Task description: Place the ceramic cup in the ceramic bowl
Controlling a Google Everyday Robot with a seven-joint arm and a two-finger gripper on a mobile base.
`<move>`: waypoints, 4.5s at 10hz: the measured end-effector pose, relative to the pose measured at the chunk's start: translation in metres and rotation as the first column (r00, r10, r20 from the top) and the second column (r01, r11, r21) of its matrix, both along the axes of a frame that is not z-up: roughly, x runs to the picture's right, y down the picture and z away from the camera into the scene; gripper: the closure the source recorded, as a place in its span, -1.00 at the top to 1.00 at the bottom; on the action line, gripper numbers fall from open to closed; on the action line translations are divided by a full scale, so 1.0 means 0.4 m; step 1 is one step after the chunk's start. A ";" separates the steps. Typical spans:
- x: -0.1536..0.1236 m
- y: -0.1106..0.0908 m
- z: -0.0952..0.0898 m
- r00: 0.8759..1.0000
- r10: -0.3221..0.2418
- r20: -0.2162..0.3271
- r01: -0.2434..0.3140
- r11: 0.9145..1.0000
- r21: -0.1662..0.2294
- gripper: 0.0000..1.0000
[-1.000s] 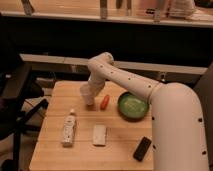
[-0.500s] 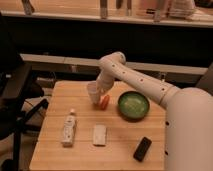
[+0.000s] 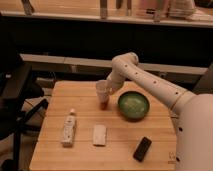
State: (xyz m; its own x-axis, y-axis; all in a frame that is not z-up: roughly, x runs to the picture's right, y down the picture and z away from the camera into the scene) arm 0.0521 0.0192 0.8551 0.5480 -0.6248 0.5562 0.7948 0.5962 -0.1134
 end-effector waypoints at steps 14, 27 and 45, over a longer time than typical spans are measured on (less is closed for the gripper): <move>0.261 0.003 -0.042 0.980 0.179 -0.084 -0.181 0.983 -0.020 -0.92; 0.442 0.029 -0.047 0.943 0.297 -0.149 -0.301 0.954 -0.004 -0.92; 0.519 0.054 -0.012 0.932 0.323 -0.162 -0.326 0.945 0.009 -0.92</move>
